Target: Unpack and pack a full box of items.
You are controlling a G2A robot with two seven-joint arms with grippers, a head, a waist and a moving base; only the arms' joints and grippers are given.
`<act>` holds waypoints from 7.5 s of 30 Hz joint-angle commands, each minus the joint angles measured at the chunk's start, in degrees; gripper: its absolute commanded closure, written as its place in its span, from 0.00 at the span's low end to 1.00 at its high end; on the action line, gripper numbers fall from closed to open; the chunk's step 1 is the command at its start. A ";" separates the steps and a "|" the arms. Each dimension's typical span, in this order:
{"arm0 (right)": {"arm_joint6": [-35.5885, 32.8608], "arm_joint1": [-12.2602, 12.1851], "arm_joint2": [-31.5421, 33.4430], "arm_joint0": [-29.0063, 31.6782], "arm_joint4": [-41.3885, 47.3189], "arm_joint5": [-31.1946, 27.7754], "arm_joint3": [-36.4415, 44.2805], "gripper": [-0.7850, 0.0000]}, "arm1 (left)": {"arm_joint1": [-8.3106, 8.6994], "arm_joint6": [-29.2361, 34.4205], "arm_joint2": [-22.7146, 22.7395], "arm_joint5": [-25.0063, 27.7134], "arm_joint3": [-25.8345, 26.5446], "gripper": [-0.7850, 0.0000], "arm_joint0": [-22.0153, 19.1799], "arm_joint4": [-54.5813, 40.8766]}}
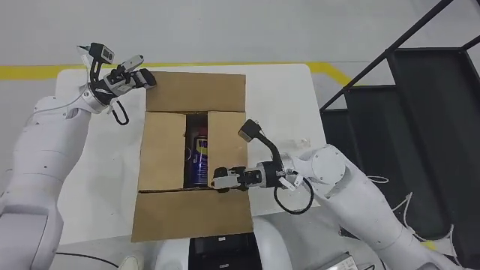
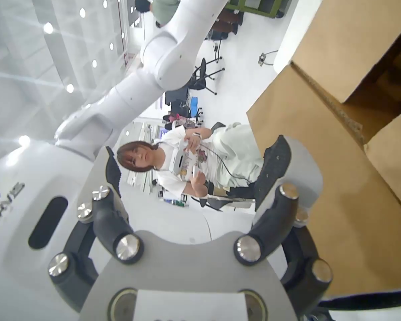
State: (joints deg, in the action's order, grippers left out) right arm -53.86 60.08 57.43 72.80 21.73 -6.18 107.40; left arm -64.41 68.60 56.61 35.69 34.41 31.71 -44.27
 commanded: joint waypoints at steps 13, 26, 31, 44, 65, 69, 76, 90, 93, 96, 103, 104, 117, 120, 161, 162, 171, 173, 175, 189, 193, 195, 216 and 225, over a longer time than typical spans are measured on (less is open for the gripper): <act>5.01 1.24 -4.10 -3.30 -0.96 2.96 -2.03 0.00 | 0.00 0.00 0.00 0.00 0.00 0.00 0.00 0.00; 11.63 3.12 -8.70 -6.54 -0.27 9.27 -3.67 0.00 | 4.99 4.07 8.60 -4.07 6.26 0.00 4.45 3.80; 16.37 5.25 -13.90 -11.50 -2.84 14.28 -5.87 0.00 | 8.23 8.29 13.23 -8.29 12.87 0.00 9.28 7.08; 25.27 10.07 -24.41 -18.54 -13.18 24.93 -14.29 0.00 | 12.69 18.47 17.12 -18.46 30.18 0.00 18.88 7.92; 22.18 16.14 -26.21 -19.77 -1.52 -5.04 -18.50 0.00 | 12.45 16.37 21.42 -16.37 30.86 0.00 20.16 -9.00; 24.26 18.98 -29.50 -22.34 -1.09 -7.70 -20.81 0.00 | 12.41 17.30 23.03 -17.29 32.92 0.00 21.60 -10.01; 28.47 25.50 -35.83 -28.07 -2.26 -6.42 -29.57 0.00 | 12.10 19.40 24.04 -19.40 34.05 0.00 22.00 -10.08; 30.16 29.81 -36.46 -28.21 -9.11 -4.94 -35.10 0.00 | 12.51 16.04 19.84 -20.52 27.45 0.00 17.53 2.83; 29.14 28.41 -34.08 -26.27 -10.74 -3.87 -32.00 0.00 | 12.59 13.92 19.41 -20.60 26.43 0.00 17.34 6.08; 28.05 26.53 -31.23 -23.68 -13.60 -2.27 -27.61 0.00 | 12.80 11.35 19.06 -20.18 25.63 0.00 17.82 10.57; 23.67 21.79 -22.94 -15.30 -18.59 2.61 -15.31 0.00 | 12.91 6.77 16.45 -21.46 23.51 0.00 18.31 20.63; 23.04 21.14 -21.62 -13.96 -19.28 3.26 -13.63 0.00 | 12.85 5.97 15.85 -21.42 23.12 0.00 18.18 22.18; 17.32 15.19 -5.40 1.59 -23.58 7.29 -0.47 0.00 | 11.86 5.77 12.81 -19.00 19.72 0.00 14.76 23.49; 16.32 14.57 -3.52 3.47 -23.66 7.59 0.47 0.00 | 12.05 7.48 14.55 -17.25 21.75 0.00 15.10 19.29; 13.06 8.57 29.36 29.93 -8.48 0.05 8.75 0.00 | -5.52 6.18 -21.79 -15.74 12.82 0.89 0.10 17.26; 13.02 8.53 29.39 30.08 -8.46 -0.02 8.76 0.00 | -5.87 6.31 -22.05 -15.33 12.22 1.00 -0.16 17.28; 12.83 8.24 28.62 30.07 -8.64 -0.61 8.46 0.00 | -7.74 6.14 -22.47 -11.18 9.19 1.00 -0.92 17.41; 12.78 8.19 28.27 29.87 -8.75 -0.69 8.49 0.00 | -7.86 6.01 -22.20 -10.16 9.16 1.00 -0.88 17.53; 12.78 8.14 27.93 29.69 -8.83 -0.67 8.43 0.00 | -7.91 5.69 -21.93 -9.33 9.24 1.00 -0.79 17.95; 13.39 7.75 26.84 28.93 -8.81 -0.37 7.97 0.00 | -7.36 -0.33 -16.93 -5.32 12.42 1.00 1.14 16.04; 13.43 7.66 26.44 28.32 -8.70 -0.07 7.73 0.00 | -7.15 -2.72 -15.57 -7.13 12.36 1.00 1.34 16.29; 13.43 7.61 26.20 27.97 -8.74 0.06 7.57 0.00 | -7.16 -3.73 -15.24 -7.95 12.40 1.00 1.51 16.65; 7.62 6.70 30.70 33.04 1.15 -11.36 10.78 0.00 | -12.47 1.99 -18.45 -11.17 13.69 0.00 -0.85 7.22; 1.18 6.13 30.29 32.56 3.86 -11.51 10.05 0.00 | -17.44 6.68 -21.18 -12.14 7.37 0.00 -3.17 -1.50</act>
State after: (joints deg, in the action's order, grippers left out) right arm -52.52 66.24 88.06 105.67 25.81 -18.08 117.68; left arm -81.26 74.88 35.81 23.46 42.78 28.80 -45.29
